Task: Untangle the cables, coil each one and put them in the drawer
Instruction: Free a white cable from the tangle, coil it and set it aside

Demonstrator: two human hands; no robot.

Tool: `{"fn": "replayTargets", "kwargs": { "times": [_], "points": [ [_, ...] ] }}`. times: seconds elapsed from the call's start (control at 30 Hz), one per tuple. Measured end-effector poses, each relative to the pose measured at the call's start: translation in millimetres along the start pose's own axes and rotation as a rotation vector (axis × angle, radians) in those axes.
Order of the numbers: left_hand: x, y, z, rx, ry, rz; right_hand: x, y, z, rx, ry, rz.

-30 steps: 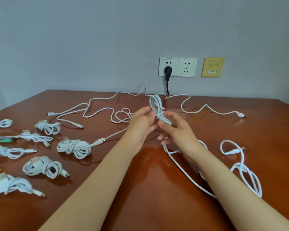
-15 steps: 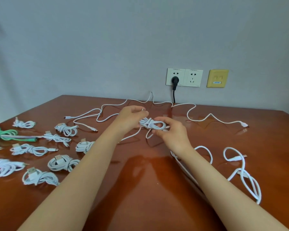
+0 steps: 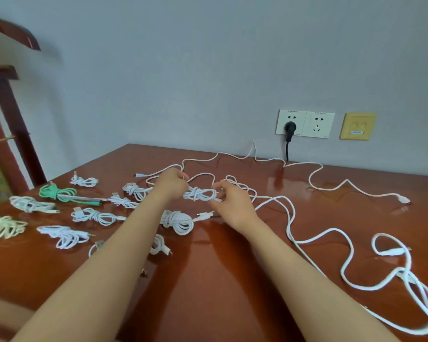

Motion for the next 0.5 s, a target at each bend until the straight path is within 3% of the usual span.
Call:
{"fn": "replayTargets", "kwargs": {
  "times": [0.2,0.33,0.5],
  "points": [
    [17.9,5.4,5.7,-0.047,0.181,-0.096,-14.1,-3.1,-1.4,0.146,-0.24,-0.004],
    [15.5,6.5,11.5,-0.079,0.255,-0.09,-31.4,-8.5,-11.8,0.104,-0.444,0.003],
    [3.3,7.1,21.0,-0.101,0.361,-0.028,-44.2,-11.6,-24.1,0.04,-0.495,0.045]
  ]
}}
Point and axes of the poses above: each hand's wrist, its own y-axis towards the middle knuckle, its own z-axis out of the palm, x = y × z, the point moved 3 cm from there along y, towards the middle knuckle, and after that the axes turned 9 degrees about x, right-handed, at the moved point
